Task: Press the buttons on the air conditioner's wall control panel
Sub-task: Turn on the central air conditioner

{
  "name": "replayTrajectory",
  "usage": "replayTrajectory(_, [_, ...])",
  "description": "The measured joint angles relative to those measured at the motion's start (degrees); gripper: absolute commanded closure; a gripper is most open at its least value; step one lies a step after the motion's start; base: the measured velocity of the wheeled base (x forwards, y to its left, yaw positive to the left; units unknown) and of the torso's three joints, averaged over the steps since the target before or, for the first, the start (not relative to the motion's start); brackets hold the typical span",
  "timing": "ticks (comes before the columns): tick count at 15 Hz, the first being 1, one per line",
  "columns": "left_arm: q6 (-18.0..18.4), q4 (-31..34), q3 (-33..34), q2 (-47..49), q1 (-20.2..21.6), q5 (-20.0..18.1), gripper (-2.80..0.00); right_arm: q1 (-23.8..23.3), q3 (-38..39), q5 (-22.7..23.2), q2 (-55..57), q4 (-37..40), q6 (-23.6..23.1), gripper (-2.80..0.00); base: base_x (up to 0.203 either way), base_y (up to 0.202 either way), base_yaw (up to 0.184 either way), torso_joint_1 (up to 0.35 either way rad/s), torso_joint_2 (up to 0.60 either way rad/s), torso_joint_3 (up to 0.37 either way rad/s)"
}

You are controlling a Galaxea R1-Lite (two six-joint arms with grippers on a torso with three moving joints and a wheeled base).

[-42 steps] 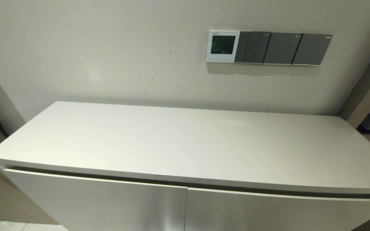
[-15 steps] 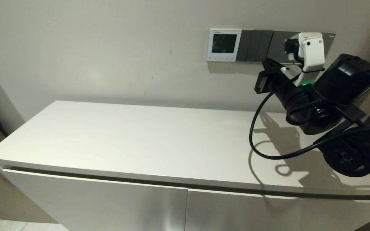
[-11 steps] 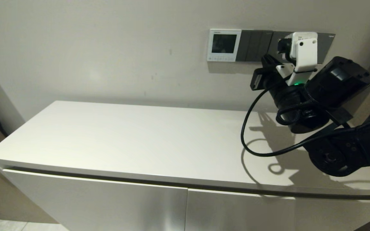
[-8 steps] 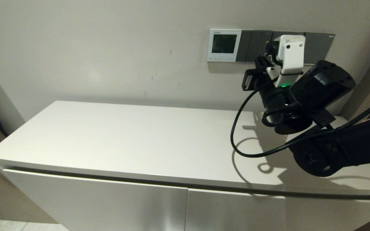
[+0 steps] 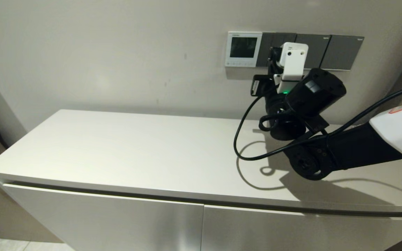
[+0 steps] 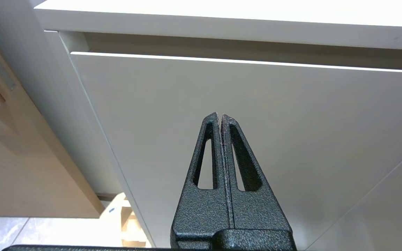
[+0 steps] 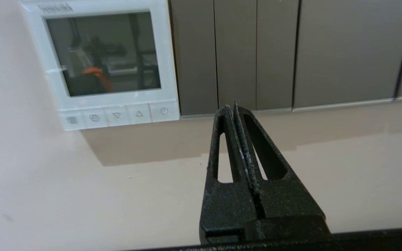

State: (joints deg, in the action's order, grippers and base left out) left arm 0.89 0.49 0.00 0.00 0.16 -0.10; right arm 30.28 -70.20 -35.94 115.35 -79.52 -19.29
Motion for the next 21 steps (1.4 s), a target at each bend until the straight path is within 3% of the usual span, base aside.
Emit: replayTrajectory(21, [-0.03, 0.02, 0.00, 0.00, 0.00, 0.00, 0.00, 1.11, -10.71, 2.18, 8.23, 0.52, 0.44, 0.00, 0.000, 0.000, 0.000, 0.000, 0.00, 0.000])
